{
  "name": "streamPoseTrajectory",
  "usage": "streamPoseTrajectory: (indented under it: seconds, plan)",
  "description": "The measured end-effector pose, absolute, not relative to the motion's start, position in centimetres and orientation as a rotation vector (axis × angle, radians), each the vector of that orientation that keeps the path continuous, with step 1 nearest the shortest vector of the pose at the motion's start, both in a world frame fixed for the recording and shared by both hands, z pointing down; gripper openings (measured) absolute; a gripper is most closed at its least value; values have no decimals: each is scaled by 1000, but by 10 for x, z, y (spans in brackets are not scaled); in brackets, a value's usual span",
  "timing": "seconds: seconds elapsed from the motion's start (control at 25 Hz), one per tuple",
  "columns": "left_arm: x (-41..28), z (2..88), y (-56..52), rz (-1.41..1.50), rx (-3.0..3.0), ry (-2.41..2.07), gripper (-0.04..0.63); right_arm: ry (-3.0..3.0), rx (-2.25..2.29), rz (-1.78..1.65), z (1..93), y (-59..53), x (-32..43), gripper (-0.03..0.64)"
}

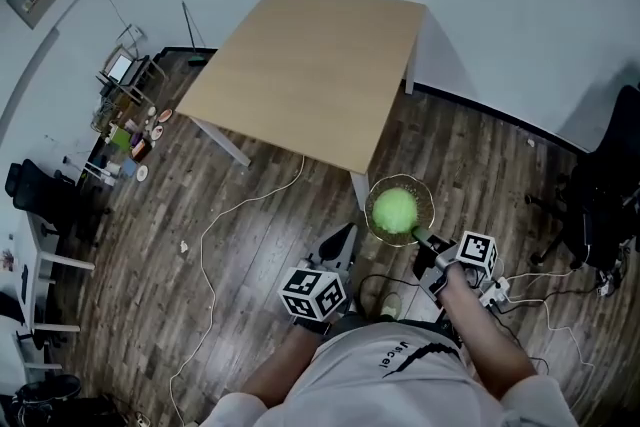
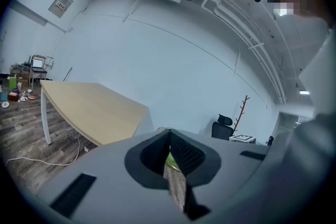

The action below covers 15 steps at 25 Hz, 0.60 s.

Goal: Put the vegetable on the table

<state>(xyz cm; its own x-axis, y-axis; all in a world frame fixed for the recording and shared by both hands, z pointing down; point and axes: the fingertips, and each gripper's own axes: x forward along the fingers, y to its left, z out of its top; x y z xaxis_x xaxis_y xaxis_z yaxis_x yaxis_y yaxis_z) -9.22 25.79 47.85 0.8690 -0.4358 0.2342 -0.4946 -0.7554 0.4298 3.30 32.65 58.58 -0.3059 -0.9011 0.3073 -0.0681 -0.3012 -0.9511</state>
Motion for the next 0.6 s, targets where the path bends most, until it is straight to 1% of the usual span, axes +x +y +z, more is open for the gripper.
streamPoseTrajectory:
  seconds: [0.36,0.6]
  plan:
    - [-75,475,258,142,2558,-731,14,1313,-1272,-1676,582,318,48,43]
    - [-67,473,240,132,2554,-738,14,1325,-1261,-1693,581,299,47,43]
